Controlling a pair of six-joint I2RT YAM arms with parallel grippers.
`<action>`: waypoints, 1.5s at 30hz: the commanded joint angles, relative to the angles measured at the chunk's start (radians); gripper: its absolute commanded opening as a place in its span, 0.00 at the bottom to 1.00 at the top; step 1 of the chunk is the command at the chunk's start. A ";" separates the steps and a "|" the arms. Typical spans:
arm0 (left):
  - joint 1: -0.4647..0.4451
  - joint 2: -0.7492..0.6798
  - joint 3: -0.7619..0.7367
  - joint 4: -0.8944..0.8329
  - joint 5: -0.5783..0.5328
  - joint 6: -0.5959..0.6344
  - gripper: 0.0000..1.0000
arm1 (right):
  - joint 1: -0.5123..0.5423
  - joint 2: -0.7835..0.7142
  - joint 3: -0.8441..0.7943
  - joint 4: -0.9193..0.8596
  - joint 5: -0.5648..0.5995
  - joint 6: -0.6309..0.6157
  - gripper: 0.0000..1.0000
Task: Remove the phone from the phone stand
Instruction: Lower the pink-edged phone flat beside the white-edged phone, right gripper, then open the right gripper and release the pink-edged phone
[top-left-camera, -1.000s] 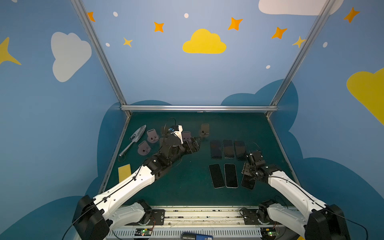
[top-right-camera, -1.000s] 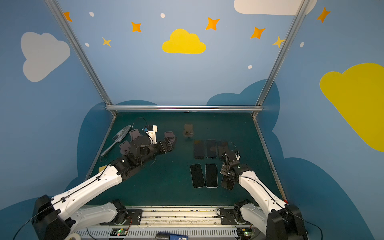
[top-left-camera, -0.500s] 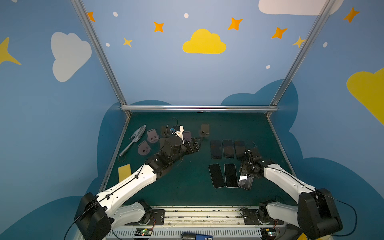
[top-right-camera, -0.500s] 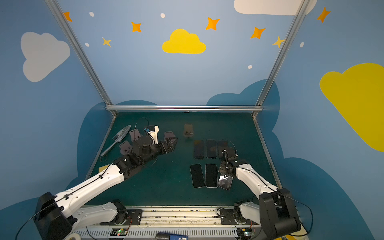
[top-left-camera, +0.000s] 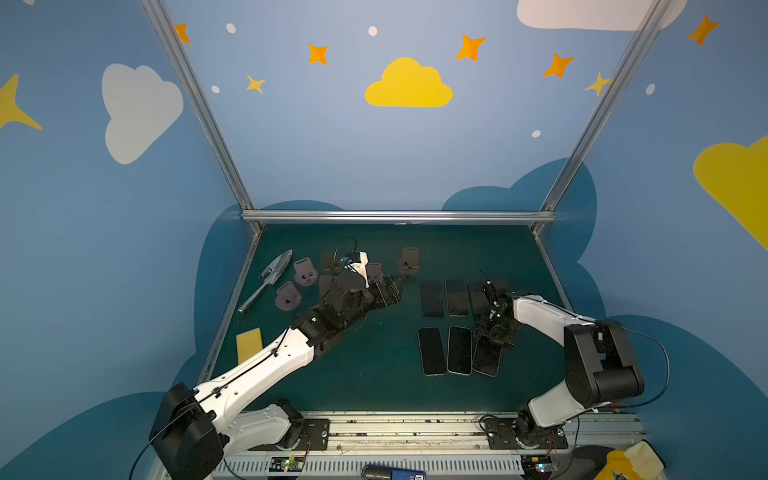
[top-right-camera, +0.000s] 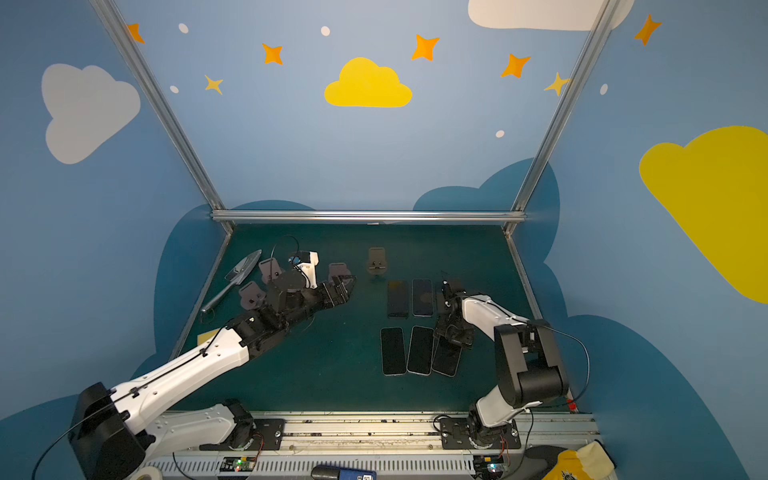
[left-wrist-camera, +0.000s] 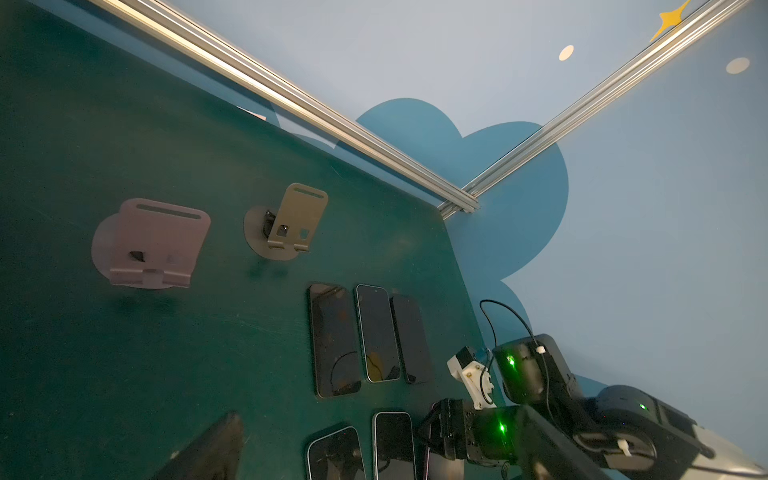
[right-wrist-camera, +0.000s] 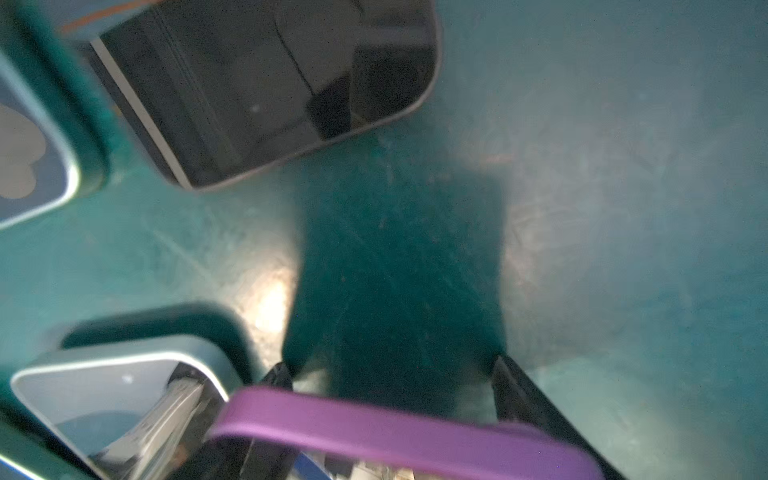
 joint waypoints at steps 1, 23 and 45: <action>-0.002 0.001 0.004 0.006 0.005 -0.005 1.00 | -0.007 0.000 -0.004 -0.039 -0.055 -0.010 0.68; -0.003 0.009 0.001 0.010 0.002 0.002 1.00 | 0.018 -0.112 -0.039 -0.054 0.023 0.024 0.78; 0.004 -0.047 0.016 -0.016 -0.059 0.065 1.00 | 0.067 -0.357 0.127 -0.148 0.077 0.015 0.77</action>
